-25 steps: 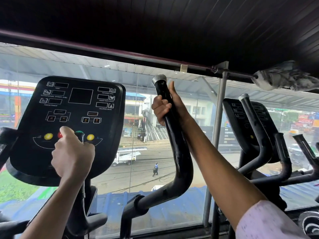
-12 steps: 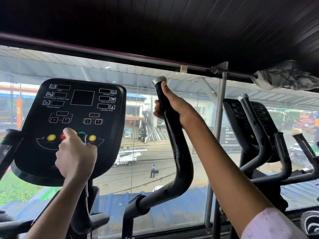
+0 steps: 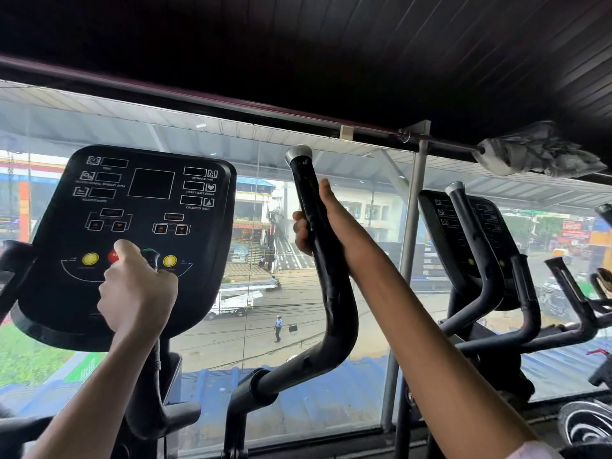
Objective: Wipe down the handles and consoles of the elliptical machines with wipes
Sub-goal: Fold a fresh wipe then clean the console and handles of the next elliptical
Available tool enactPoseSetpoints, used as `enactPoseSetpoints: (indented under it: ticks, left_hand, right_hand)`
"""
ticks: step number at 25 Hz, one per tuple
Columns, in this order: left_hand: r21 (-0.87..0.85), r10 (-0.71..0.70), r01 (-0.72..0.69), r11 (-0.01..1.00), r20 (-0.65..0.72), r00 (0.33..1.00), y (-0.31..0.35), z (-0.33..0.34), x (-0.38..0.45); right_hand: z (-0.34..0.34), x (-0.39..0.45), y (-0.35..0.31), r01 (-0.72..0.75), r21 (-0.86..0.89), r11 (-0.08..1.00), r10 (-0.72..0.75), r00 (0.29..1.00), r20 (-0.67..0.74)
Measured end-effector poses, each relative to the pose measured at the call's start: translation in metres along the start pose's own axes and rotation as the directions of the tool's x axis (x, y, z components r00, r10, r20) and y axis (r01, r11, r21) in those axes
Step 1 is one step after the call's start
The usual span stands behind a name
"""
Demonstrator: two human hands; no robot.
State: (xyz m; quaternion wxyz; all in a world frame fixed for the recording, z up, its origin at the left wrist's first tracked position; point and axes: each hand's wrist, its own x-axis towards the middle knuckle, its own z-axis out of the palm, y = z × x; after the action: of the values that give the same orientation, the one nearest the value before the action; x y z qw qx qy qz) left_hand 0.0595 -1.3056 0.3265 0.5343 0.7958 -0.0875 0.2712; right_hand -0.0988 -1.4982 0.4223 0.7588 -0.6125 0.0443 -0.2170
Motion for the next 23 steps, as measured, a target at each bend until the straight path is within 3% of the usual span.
enactPoseSetpoints:
  ticks: [2,4,5,7,9,11,13,15,17,19,21,23]
  left_hand:
    - [-0.003,0.011,-0.011,1.0,-0.006,1.0,-0.001,0.001,-0.001]
    - [-0.003,0.022,-0.022,1.0,-0.015,1.0,-0.002,0.002,-0.001]
    - [-0.002,0.027,-0.027,1.0,-0.015,1.0,-0.002,0.002,-0.001]
    - [0.002,0.026,-0.026,1.0,-0.018,1.0,-0.002,0.003,0.0]
    - [0.01,0.014,-0.014,1.0,-0.016,1.0,-0.001,0.003,0.0]
    - [0.007,0.004,-0.004,1.0,-0.016,1.0,0.0,0.003,0.001]
    - [0.006,0.001,-0.001,1.0,-0.017,1.0,0.0,0.003,0.0]
    - [0.006,0.001,-0.001,1.0,-0.014,1.0,0.0,0.001,0.0]
    - [0.005,0.003,-0.003,1.0,-0.006,1.0,-0.001,-0.001,0.0]
    - [0.002,0.008,-0.008,1.0,-0.004,1.0,-0.001,0.0,-0.001]
    - [-0.006,0.006,-0.006,1.0,-0.014,1.0,-0.001,0.001,-0.001]
    - [-0.006,0.002,-0.002,1.0,-0.015,1.0,-0.001,0.002,-0.001]
  right_hand:
    - [0.005,-0.011,0.003,0.204,-0.281,0.938,-0.261,0.948,-0.183]
    - [0.01,-0.011,-0.001,0.261,-0.384,0.886,-0.368,0.899,-0.238]
    - [0.011,-0.006,-0.006,0.244,-0.331,0.911,-0.331,0.914,-0.236]
    - [0.012,0.009,-0.019,0.082,-0.024,0.996,-0.084,0.989,-0.125]
    - [0.006,0.021,-0.021,-0.103,0.241,0.965,0.101,0.995,0.024]
    - [-0.006,0.027,-0.009,-0.214,0.244,0.946,0.174,0.969,0.174]
    - [-0.017,0.022,0.007,-0.342,0.261,0.902,0.233,0.898,0.372]
    - [-0.016,0.008,0.015,-0.37,0.251,0.894,0.246,0.876,0.415]
    - [-0.011,-0.011,0.016,-0.281,0.21,0.936,0.223,0.939,0.261]
    - [-0.004,-0.034,0.023,-0.023,-0.034,0.999,0.021,0.997,-0.071]
    - [0.005,-0.048,0.028,0.163,-0.406,0.899,-0.284,0.923,-0.258]
    - [0.007,-0.045,0.023,0.178,-0.486,0.855,-0.352,0.889,-0.293]
